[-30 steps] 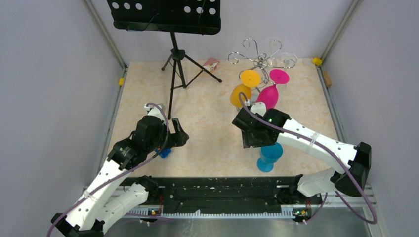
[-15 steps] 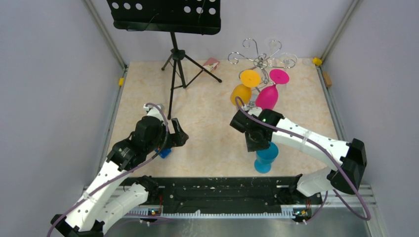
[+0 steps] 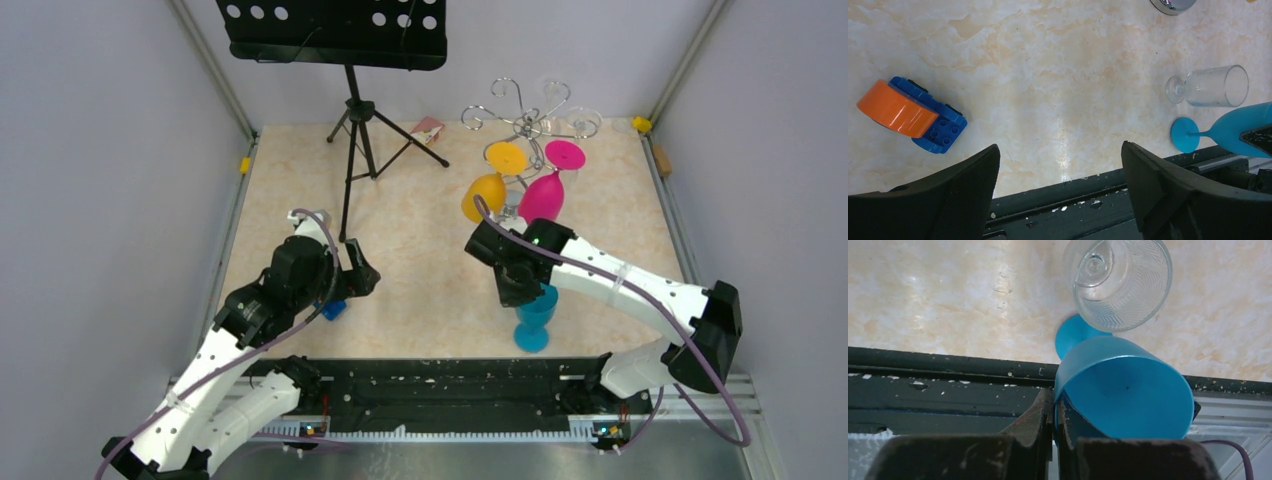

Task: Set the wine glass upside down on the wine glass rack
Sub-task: Pick up the wine glass at the center of the board.

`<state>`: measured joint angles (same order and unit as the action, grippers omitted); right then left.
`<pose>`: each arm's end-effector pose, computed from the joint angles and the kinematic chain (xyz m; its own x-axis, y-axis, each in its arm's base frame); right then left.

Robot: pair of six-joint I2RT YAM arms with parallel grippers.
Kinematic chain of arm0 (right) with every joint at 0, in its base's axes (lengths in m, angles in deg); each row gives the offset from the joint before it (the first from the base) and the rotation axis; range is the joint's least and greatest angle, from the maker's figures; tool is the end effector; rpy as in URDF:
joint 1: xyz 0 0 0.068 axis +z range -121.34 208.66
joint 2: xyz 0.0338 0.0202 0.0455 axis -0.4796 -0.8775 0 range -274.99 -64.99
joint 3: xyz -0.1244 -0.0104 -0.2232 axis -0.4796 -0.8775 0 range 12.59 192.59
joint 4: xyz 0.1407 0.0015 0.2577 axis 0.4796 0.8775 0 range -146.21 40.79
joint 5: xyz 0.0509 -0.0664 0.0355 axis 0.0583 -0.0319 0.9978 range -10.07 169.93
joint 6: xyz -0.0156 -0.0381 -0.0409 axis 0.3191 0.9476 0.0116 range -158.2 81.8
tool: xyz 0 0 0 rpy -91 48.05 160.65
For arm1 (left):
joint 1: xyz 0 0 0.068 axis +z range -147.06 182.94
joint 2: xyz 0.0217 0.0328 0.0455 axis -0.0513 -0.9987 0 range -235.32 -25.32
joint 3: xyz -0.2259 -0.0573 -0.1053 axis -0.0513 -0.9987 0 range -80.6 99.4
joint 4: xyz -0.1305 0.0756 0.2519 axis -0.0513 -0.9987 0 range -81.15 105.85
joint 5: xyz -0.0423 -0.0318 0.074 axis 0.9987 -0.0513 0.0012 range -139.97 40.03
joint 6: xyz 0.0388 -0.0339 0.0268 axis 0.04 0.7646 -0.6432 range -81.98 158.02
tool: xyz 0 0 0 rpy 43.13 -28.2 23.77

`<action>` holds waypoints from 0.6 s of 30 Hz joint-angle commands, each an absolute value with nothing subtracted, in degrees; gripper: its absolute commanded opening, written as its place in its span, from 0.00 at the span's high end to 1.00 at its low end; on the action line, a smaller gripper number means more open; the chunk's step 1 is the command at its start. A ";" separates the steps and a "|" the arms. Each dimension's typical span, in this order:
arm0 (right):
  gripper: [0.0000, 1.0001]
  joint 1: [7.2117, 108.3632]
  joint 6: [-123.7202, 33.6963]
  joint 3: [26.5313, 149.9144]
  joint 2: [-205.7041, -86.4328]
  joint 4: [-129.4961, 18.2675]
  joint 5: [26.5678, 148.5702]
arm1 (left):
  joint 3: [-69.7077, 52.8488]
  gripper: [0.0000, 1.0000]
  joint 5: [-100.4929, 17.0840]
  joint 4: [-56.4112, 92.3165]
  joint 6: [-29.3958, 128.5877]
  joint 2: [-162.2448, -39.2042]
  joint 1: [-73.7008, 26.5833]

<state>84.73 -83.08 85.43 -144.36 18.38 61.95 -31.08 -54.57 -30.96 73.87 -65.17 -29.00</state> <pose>0.1647 0.2221 0.2713 -0.9289 -0.1782 -0.3246 -0.1512 0.9827 -0.1070 0.1613 -0.0967 0.3076 -0.6923 -0.2564 -0.6745 0.0833 0.9001 -0.4276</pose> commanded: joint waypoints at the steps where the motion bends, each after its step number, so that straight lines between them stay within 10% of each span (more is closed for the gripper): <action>1: 1.00 84.32 -81.75 90.49 -142.42 16.15 64.61 | -28.77 0.07 -55.01 -30.30 74.21 -64.53 -28.81; 18: 1.00 84.32 -81.64 86.83 -122.32 -8.57 71.45 | -28.91 0.08 -44.16 -27.95 73.96 -67.83 -28.87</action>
